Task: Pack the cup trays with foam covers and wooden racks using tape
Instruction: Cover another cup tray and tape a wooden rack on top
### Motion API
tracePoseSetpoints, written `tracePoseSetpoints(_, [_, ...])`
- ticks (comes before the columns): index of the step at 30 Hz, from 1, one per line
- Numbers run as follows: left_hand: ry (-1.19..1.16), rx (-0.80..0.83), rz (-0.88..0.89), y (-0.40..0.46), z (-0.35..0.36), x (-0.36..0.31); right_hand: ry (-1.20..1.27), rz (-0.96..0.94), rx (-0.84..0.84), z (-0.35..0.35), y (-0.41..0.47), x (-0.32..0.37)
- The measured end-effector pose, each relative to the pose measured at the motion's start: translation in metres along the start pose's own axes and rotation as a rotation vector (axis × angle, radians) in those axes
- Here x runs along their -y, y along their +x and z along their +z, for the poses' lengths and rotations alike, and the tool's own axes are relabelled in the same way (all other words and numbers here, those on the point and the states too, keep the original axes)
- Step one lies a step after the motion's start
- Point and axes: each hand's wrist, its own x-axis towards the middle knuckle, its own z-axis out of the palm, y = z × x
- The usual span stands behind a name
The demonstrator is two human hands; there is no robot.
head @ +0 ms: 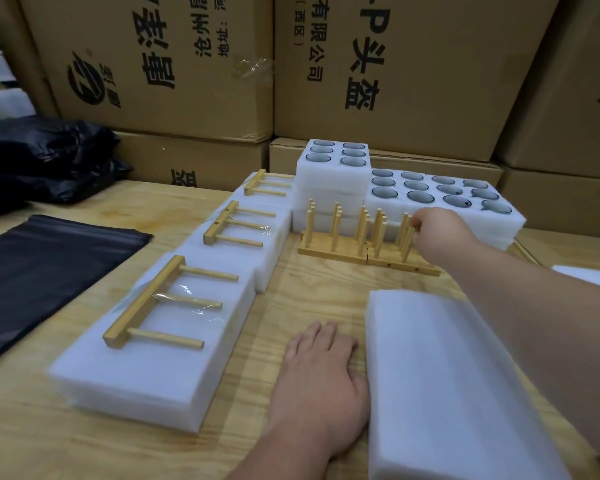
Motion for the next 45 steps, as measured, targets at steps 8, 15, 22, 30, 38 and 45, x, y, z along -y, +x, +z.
tracePoseSetpoints(8, [0.008, -0.014, 0.012, -0.001, -0.002, -0.001, -0.115, -0.09, 0.111, -0.005, -0.004, 0.003])
tracePoseSetpoints(15, [-0.001, -0.002, 0.01, -0.001, -0.003, -0.002, -0.179, -0.106, 0.144, -0.023, -0.011, 0.003])
tracePoseSetpoints(22, [0.011, -0.008, 0.008, -0.002, -0.003, -0.002, -0.151, -0.188, 0.042, -0.063, -0.023, 0.005])
tracePoseSetpoints(30, [0.016, -0.004, 0.001, -0.003, -0.004, -0.004, 0.096, -0.22, -0.015, -0.105, -0.049, 0.0])
tracePoseSetpoints(38, [0.014, 0.0, 0.002, -0.003, -0.006, -0.005, 0.427, -0.145, 0.03, -0.129, -0.104, -0.008])
tracePoseSetpoints(45, [0.008, 0.003, -0.009, -0.002, -0.005, -0.005, 0.768, -0.048, 0.008, -0.123, -0.15, -0.021])
